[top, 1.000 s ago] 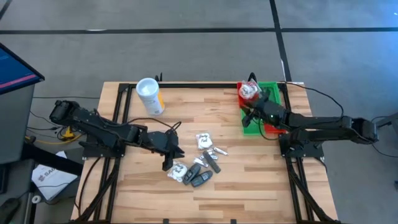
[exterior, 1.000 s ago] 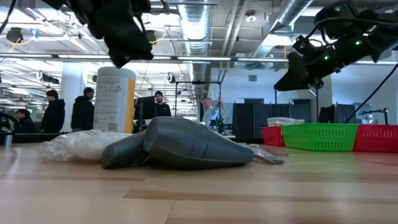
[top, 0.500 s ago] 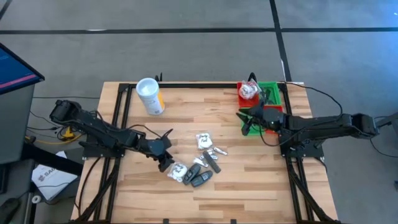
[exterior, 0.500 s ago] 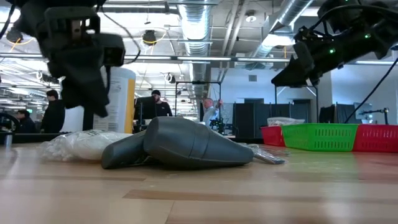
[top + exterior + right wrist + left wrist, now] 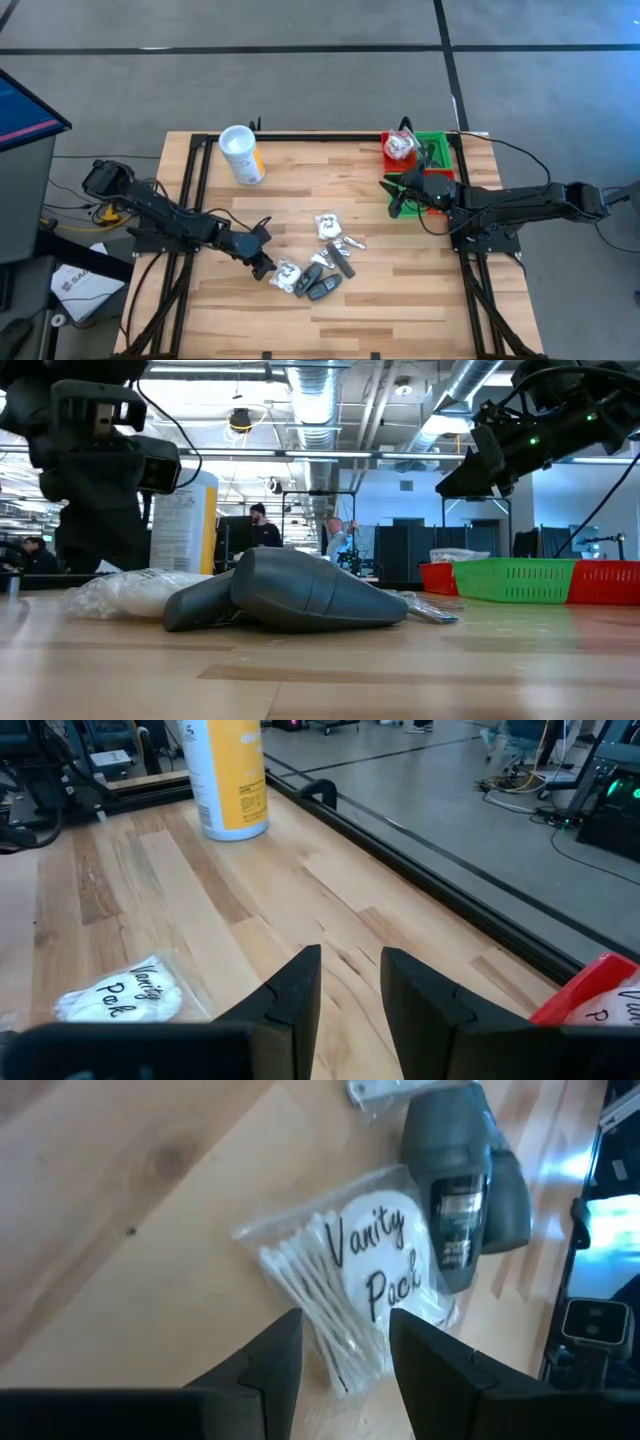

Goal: Pick & Place Travel size toiletries
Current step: Put the white cotton pack into the top red bin

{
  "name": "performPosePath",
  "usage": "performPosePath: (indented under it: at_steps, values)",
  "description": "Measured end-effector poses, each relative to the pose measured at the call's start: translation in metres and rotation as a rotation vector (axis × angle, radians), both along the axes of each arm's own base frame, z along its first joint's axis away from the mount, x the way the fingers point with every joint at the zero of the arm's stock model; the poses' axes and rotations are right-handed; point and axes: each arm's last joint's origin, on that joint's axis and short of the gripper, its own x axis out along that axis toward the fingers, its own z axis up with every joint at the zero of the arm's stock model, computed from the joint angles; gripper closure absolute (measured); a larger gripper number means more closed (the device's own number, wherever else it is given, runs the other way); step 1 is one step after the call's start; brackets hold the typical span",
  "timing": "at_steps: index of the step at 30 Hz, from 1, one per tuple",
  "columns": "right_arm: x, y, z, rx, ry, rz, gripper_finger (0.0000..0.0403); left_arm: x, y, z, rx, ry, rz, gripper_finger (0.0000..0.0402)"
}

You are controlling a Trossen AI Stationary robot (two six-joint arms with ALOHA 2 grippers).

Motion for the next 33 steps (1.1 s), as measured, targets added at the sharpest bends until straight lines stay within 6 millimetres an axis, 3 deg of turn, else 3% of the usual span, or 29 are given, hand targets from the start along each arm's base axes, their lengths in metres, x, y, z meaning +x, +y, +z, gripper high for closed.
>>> performPosePath:
  at_steps: [23,26,31,33]
  values:
    - [0.000,0.000,0.000,0.001,0.005,0.000,0.0305,0.016,-0.014,-0.035,-0.100,0.021,-0.018,0.0261]
    - [0.000,0.000,0.000,0.001,0.006,0.000,0.0305,0.017,-0.014,-0.035,-0.103,0.018,-0.020,0.0288]
    - [0.000,0.000,0.000,0.001,0.007,0.000,0.0305,0.016,-0.014,-0.035,-0.097,0.020,-0.038,0.0383]
    - [0.000,0.000,0.000,0.001,0.007,0.000,0.0305,0.016,-0.014,-0.035,-0.095,0.018,-0.041,0.0392]
